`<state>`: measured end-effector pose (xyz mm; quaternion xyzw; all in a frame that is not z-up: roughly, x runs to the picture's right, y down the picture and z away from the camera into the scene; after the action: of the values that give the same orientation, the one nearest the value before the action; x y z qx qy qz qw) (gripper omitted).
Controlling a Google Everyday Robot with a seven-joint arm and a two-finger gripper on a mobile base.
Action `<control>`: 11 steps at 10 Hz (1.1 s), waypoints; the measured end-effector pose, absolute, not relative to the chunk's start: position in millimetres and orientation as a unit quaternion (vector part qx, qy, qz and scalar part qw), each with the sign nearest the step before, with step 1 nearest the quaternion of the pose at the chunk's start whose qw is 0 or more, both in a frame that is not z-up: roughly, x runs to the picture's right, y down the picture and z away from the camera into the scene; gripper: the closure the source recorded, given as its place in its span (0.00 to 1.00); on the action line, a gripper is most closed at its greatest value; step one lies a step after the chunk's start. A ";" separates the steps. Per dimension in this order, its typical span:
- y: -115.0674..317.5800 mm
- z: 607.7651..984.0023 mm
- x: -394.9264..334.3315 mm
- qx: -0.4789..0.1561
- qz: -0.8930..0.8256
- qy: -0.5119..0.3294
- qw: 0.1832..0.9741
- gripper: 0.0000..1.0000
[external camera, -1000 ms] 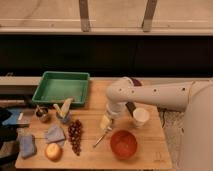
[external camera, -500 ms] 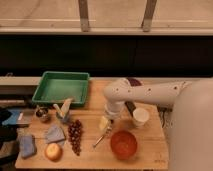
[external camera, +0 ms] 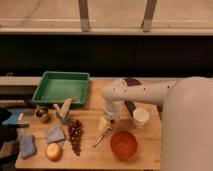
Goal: Place fork in paper cup
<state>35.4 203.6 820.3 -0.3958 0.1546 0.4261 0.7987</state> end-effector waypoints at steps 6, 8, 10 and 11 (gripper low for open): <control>218.6 831.5 38.9 -0.410 0.425 0.168 0.789 0.20; 221.6 832.2 37.4 -0.409 0.427 0.173 0.788 0.20; 223.1 833.3 35.5 -0.405 0.426 0.178 0.789 0.29; 222.6 833.3 35.9 -0.405 0.426 0.177 0.789 0.38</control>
<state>35.9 222.6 833.3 -0.4050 0.1771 0.4260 0.7894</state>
